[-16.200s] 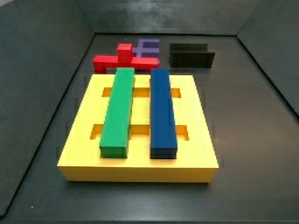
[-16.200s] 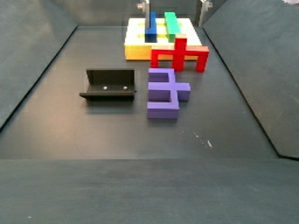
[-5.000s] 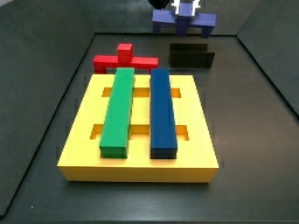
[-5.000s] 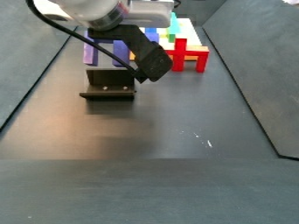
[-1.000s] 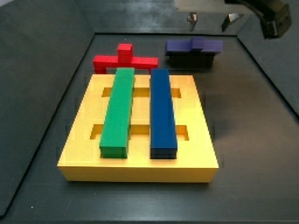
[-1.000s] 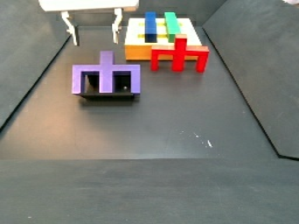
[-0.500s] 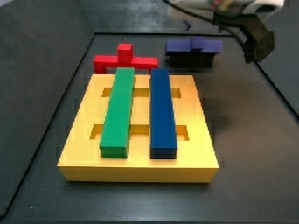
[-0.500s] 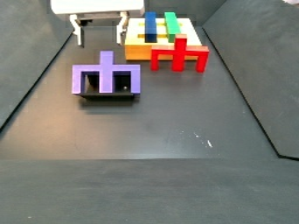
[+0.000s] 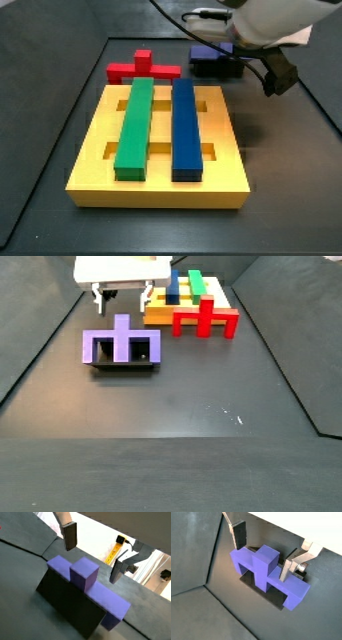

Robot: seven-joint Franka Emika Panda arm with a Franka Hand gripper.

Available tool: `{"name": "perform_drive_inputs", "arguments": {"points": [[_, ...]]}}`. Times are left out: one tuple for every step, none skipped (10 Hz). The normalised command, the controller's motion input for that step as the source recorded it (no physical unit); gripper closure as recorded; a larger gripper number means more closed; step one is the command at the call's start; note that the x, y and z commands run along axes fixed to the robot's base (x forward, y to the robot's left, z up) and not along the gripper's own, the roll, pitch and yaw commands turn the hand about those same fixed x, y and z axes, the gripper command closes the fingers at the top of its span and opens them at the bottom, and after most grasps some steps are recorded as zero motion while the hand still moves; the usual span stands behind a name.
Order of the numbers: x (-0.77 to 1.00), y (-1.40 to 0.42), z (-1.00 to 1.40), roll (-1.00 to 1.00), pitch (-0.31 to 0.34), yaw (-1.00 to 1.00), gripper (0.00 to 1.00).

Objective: Pick up the purple object. Move up. Place the purple object on the fixture. Regrasp the purple object. Move to above the board. Insert the purple object.
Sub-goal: Regrasp the purple object.

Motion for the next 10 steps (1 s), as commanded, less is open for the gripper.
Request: {"name": "perform_drive_inputs", "arguments": {"points": [[0.04, 0.00, -0.18, 0.00, 0.000, 0.00, 0.00], [0.12, 0.00, -0.12, 0.18, 0.000, -0.01, 0.00], [0.07, 0.00, -0.18, 0.22, 0.000, -0.03, 0.00], [0.06, 0.09, -0.22, 0.07, 0.000, 0.00, 0.00], [0.07, 0.17, -0.31, 0.00, -0.031, 0.00, 0.00], [0.08, 0.23, -0.19, -0.12, 0.000, 0.00, 0.00], [0.05, 0.23, -0.04, -0.27, 0.000, 0.00, 0.00], [0.04, 0.05, -0.08, -0.23, -0.026, 0.00, 0.00], [0.00, 0.00, -0.12, -0.08, -0.046, 0.01, 0.00], [0.00, 0.00, -0.12, -0.04, -0.031, 0.01, 0.00]]}}
